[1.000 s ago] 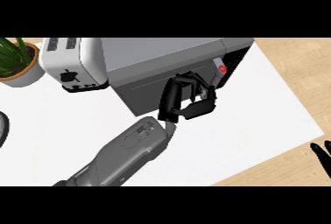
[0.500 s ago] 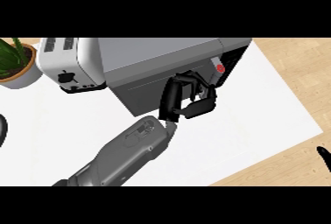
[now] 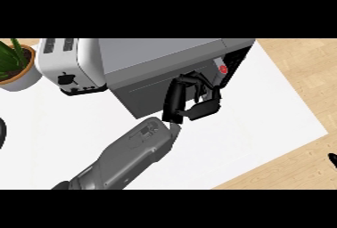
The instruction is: Pick up the milk, place it into the microwave and close the microwave
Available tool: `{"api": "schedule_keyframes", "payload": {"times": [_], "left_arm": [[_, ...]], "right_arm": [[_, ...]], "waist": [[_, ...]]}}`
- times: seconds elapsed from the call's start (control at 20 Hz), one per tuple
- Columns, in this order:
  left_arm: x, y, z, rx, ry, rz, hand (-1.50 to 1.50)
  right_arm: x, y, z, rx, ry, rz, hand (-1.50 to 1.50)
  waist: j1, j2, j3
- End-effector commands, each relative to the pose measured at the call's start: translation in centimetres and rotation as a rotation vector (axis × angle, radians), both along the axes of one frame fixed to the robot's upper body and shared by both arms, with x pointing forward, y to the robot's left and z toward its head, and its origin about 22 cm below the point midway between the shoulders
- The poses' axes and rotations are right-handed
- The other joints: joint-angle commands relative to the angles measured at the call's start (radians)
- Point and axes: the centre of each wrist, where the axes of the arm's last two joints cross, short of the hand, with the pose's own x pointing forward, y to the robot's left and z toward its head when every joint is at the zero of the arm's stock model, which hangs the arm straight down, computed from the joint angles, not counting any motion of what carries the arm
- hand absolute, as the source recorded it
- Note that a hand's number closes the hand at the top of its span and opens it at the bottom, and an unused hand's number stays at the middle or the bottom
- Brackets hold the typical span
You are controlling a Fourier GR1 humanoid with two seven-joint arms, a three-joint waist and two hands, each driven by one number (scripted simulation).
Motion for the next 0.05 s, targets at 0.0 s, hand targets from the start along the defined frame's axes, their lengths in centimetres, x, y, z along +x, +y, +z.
{"api": "schedule_keyframes", "payload": {"times": [0.0], "left_arm": [[2.41,0.1,1.56,0.014,0.006,0.012,1.5]], "right_arm": [[-0.09,-0.2,0.56,-0.002,-0.014,0.029,-1.5]], "waist": [[-0.012,0.015,-0.001]]}}
